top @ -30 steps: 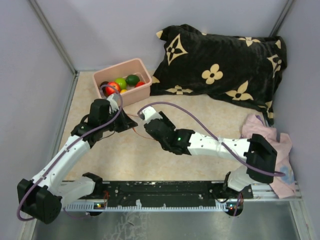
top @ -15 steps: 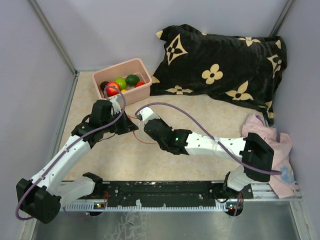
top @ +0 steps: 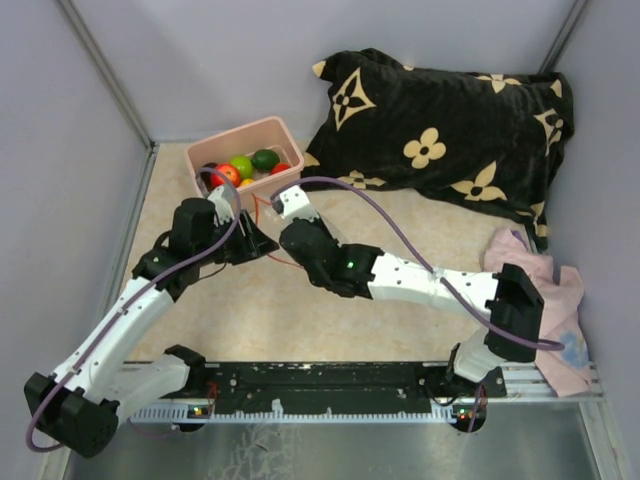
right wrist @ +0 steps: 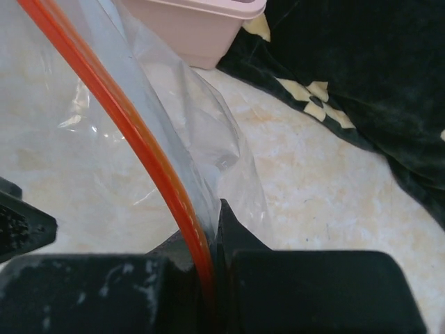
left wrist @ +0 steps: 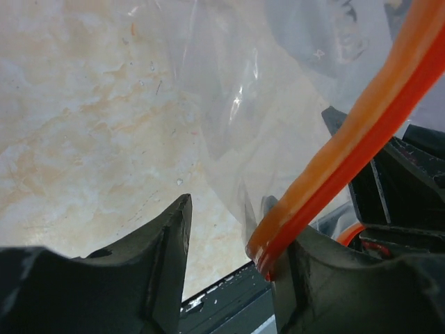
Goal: Place the food in the zip-top bag and seal the zipper
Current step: Open the zipper of the food storage bag at the center of the board.
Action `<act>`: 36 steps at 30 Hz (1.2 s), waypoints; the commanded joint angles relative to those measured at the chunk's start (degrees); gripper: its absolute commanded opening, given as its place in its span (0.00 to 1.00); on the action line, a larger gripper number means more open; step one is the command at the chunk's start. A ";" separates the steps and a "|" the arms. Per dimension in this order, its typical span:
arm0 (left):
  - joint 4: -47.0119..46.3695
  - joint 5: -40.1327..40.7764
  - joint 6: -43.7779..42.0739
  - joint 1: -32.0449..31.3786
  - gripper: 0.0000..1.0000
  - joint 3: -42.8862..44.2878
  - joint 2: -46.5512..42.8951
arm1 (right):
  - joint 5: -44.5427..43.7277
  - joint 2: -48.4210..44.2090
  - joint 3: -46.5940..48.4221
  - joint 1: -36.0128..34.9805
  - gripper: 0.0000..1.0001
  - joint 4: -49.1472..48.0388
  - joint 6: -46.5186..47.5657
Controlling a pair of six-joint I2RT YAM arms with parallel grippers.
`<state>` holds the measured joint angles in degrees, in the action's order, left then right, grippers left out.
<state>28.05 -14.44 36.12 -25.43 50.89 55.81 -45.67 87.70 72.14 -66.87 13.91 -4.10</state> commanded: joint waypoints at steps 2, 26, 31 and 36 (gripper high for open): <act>-3.32 1.23 2.52 -0.58 0.53 1.35 -0.82 | -5.59 3.85 6.15 -0.96 0.00 4.01 -9.99; 2.87 8.63 -5.39 -0.91 0.00 2.35 3.53 | 2.31 1.82 4.48 6.13 0.13 8.22 -12.39; 3.23 5.76 -6.07 -0.97 0.00 3.09 4.00 | 5.23 2.43 5.53 6.84 0.22 6.54 -8.29; 3.21 3.66 -6.66 -1.05 0.00 4.82 4.91 | 10.87 4.83 8.19 6.82 0.37 5.33 -4.97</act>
<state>30.57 -8.51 31.18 -26.15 52.77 60.14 -39.00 92.60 76.53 -59.88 22.11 -12.51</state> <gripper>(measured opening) 0.010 0.323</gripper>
